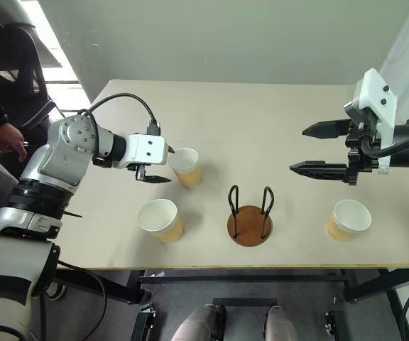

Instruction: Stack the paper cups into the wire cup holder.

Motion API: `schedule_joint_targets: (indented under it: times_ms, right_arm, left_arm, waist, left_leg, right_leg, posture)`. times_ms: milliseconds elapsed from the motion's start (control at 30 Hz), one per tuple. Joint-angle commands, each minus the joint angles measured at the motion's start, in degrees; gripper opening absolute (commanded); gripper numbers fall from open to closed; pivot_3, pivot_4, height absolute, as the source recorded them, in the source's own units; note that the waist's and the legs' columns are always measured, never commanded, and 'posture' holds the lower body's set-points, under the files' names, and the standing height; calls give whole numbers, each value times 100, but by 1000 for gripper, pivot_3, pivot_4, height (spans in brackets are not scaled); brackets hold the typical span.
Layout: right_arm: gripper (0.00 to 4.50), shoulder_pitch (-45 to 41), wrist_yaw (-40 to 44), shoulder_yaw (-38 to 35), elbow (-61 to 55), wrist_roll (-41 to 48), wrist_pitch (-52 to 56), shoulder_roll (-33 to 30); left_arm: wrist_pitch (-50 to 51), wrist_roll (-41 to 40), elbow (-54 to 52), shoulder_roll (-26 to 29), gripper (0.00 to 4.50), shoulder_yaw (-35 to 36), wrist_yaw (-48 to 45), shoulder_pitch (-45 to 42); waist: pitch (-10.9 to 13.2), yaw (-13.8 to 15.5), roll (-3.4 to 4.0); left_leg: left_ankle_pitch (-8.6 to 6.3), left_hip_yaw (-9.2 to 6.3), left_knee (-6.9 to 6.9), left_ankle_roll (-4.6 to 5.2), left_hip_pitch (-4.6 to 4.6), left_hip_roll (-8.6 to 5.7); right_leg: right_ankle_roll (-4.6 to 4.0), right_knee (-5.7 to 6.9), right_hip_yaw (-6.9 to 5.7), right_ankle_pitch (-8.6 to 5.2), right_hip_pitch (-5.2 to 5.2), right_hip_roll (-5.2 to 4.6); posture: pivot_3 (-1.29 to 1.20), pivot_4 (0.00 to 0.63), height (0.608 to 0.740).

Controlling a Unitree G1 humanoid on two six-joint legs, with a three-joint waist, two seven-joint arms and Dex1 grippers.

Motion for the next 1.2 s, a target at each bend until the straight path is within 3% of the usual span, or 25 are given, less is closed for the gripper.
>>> schedule_joint_targets:
  times_ms: [33, 67, 167, 467, 500, 633, 867, 1200]
  right_arm:
    - [4010, 46, -74, -209, -82, -44, -154, -50]
    - [4010, 62, -85, -212, -88, -42, -163, -49]
    - [4055, 94, -115, -218, -108, -46, -201, -52]
    - [4055, 151, -131, -260, -104, 2, -140, -134]
    - [4055, 159, -122, -265, -102, -9, -162, -146]
    - [4055, 261, -107, -337, -45, -80, -306, -177]
    - [4055, 863, 324, -533, -28, -389, -1211, -332]
    - [4055, 803, 511, -520, 99, -146, -1094, -334]
  left_arm:
    - [-140, 99, 231, -39, 4023, -5, 166, -35]
    - [-166, 117, 294, -51, 4023, -15, 193, -42]
    - [-291, 208, 643, -138, 3391, -60, 354, -70]
    - [-704, 295, 1276, -183, 145, -81, 395, -333]
    - [-738, 293, 1328, -161, 28, -73, 344, -407]
    - [-887, 199, 1491, -32, 28, -25, -70, -740]
    - [-856, -516, 1449, 279, 28, 118, -1805, -1490]
    - [-531, -2404, 1247, 568, 28, -1840, -1949, -2909]
  waist:
    - [0, 0, 0]
    - [0, 0, 0]
    - [0, -1, 0]
    - [0, 7, 0]
    - [0, 8, 0]
    - [0, 8, 0]
    - [0, 7, 0]
    - [1, 15, -2]
  left_leg:
    - [0, 0, 0, 0, 1, 0]
    - [0, 0, 0, -1, 1, 0]
    - [1, 1, 0, -1, 1, 0]
    - [1, 1, 1, 0, -3, -2]
    - [1, 1, 1, 0, -4, -3]
    - [1, 1, 2, 0, -6, -3]
    - [-1, 0, 0, 0, -24, -2]
    - [-6, -6, 31, 1, -72, -5]
  right_leg:
    - [0, 1, 0, 0, 0, 0]
    - [0, 3, 0, 0, 0, 0]
    - [0, 4, 1, 0, -1, 0]
    - [2, 1, -1, -2, -3, 1]
    - [3, 1, 0, -2, -4, 1]
    - [2, 1, -1, -2, -4, 1]
    - [3, 0, -1, -5, -23, 1]
    - [6, 2, -3, -3, -45, -7]
  posture:
    - [0, 150, 740]
    - [0, 150, 740]
    - [0, 150, 740]
    - [0, 150, 740]
    - [0, 150, 740]
    - [0, 150, 740]
    - [0, 150, 740]
    - [0, 150, 740]
